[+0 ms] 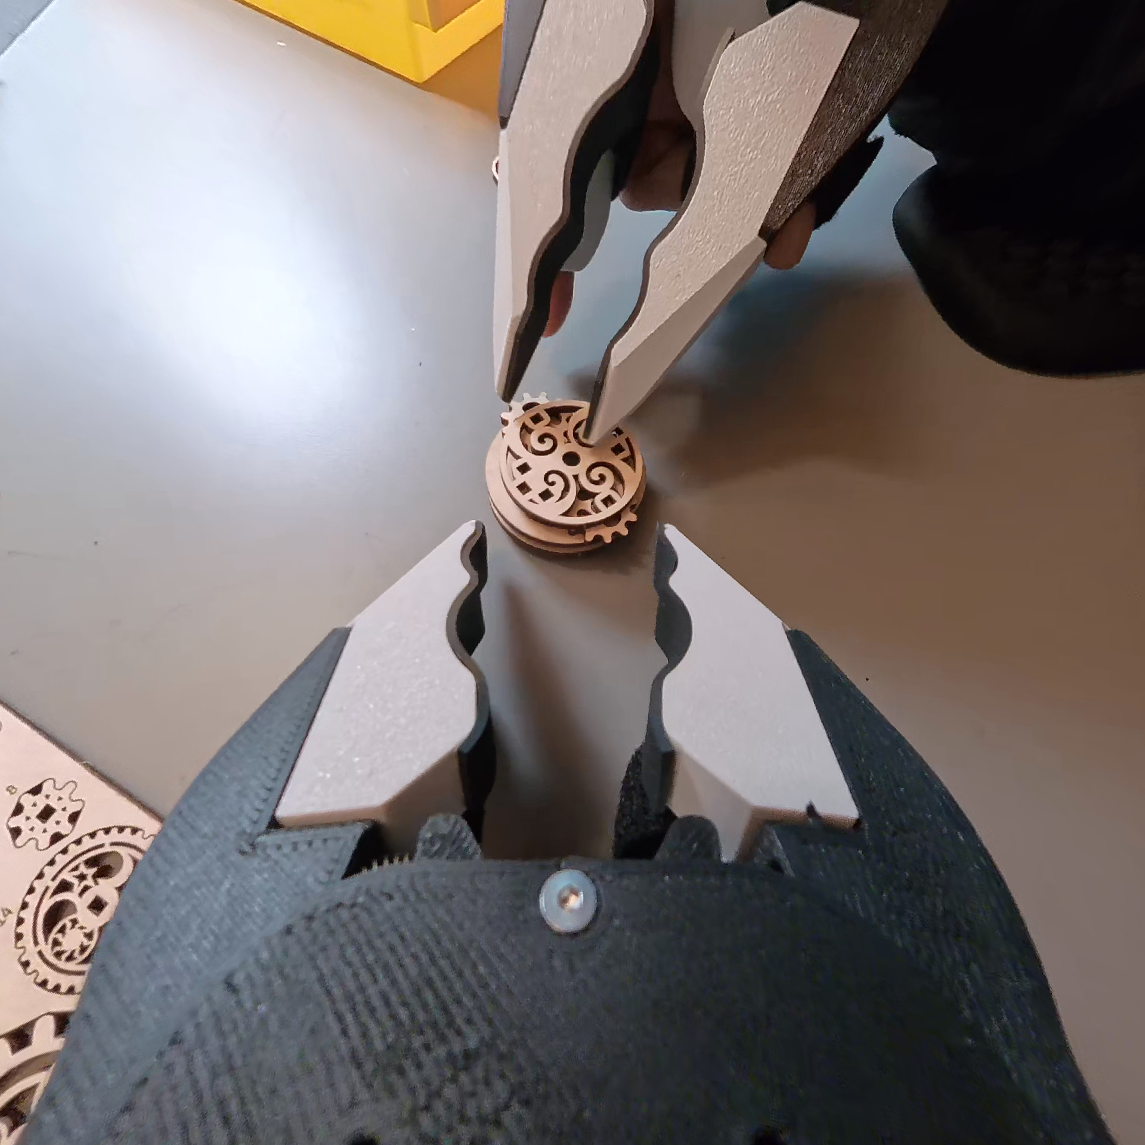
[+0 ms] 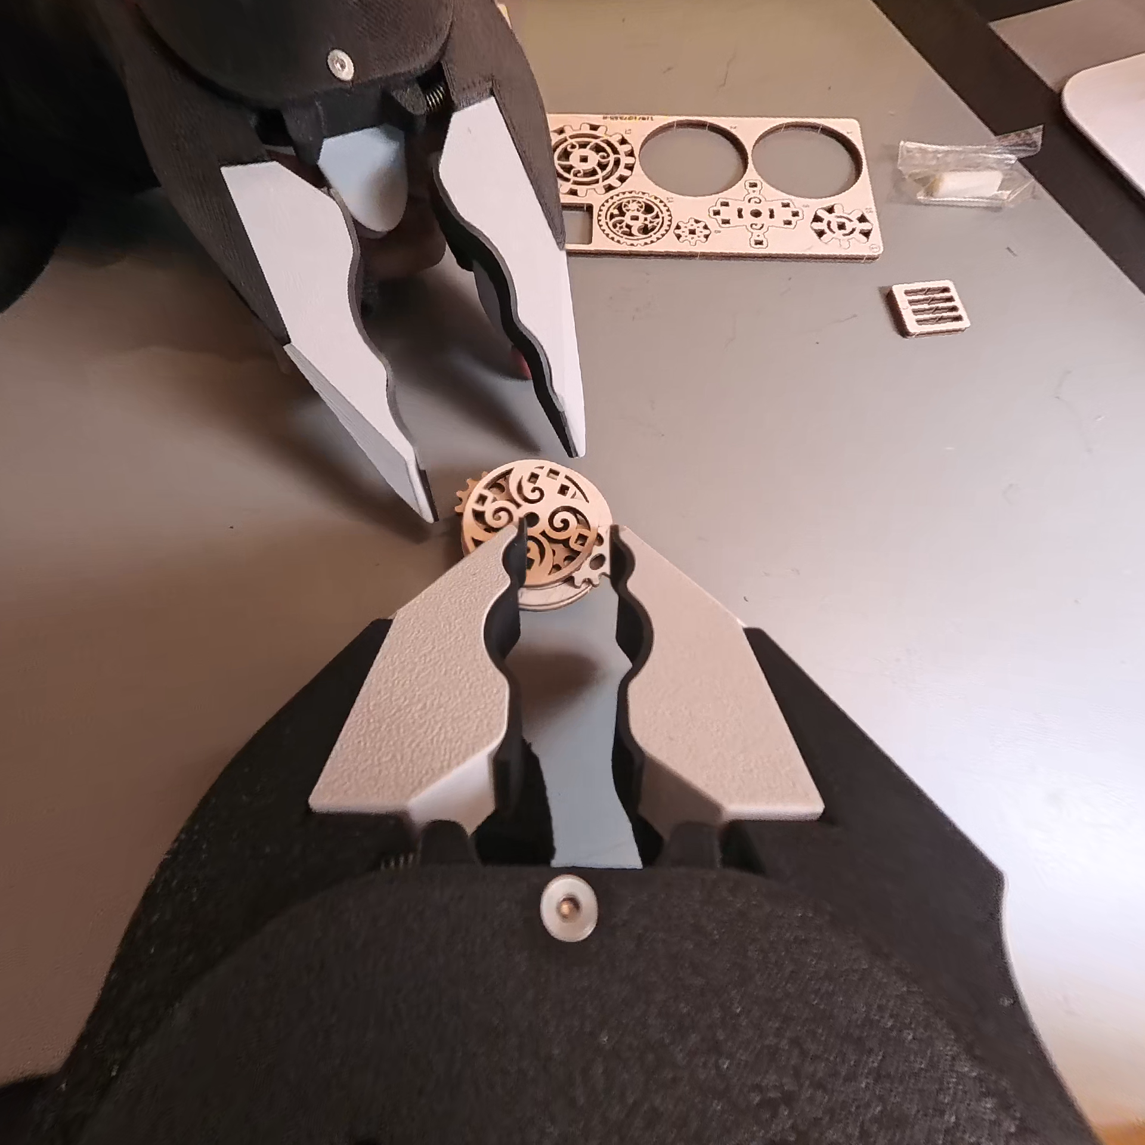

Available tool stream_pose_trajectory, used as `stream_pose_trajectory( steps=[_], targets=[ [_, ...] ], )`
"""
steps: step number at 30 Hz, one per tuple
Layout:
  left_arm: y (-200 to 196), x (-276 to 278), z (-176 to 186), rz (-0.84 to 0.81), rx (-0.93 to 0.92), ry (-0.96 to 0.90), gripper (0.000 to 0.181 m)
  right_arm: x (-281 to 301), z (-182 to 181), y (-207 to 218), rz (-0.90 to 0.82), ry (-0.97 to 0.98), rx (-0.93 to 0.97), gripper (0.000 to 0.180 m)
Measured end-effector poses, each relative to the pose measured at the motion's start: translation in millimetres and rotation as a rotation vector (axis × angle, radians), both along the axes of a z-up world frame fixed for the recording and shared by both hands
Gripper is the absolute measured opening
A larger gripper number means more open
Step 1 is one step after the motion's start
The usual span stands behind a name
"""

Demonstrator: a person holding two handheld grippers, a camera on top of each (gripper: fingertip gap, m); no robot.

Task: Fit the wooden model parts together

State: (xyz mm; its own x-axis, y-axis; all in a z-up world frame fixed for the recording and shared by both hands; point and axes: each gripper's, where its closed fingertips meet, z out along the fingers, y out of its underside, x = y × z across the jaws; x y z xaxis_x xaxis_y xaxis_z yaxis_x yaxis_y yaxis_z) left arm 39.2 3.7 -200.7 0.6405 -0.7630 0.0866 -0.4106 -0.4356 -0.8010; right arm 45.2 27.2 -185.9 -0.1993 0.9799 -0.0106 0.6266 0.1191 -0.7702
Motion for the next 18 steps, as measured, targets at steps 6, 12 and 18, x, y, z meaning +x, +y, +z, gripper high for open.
stream_pose_trajectory(
  steps=[6, 12, 18],
  targets=[
    [1.1, 1.4, -2.5, 0.002, 0.003, 0.018, 0.054, -0.6, 4.6, -2.6, 0.011, 0.019, -0.021, 0.040],
    [2.4, 2.1, -3.0, 0.004, 0.013, 0.031, 0.048, -0.8, -0.4, -2.5, 0.008, -0.003, -0.016, 0.047],
    [2.9, 1.9, -4.0, 0.007, 0.020, 0.047, 0.041, -1.0, -3.2, -5.4, 0.017, -0.013, -0.020, 0.035]
  ],
)
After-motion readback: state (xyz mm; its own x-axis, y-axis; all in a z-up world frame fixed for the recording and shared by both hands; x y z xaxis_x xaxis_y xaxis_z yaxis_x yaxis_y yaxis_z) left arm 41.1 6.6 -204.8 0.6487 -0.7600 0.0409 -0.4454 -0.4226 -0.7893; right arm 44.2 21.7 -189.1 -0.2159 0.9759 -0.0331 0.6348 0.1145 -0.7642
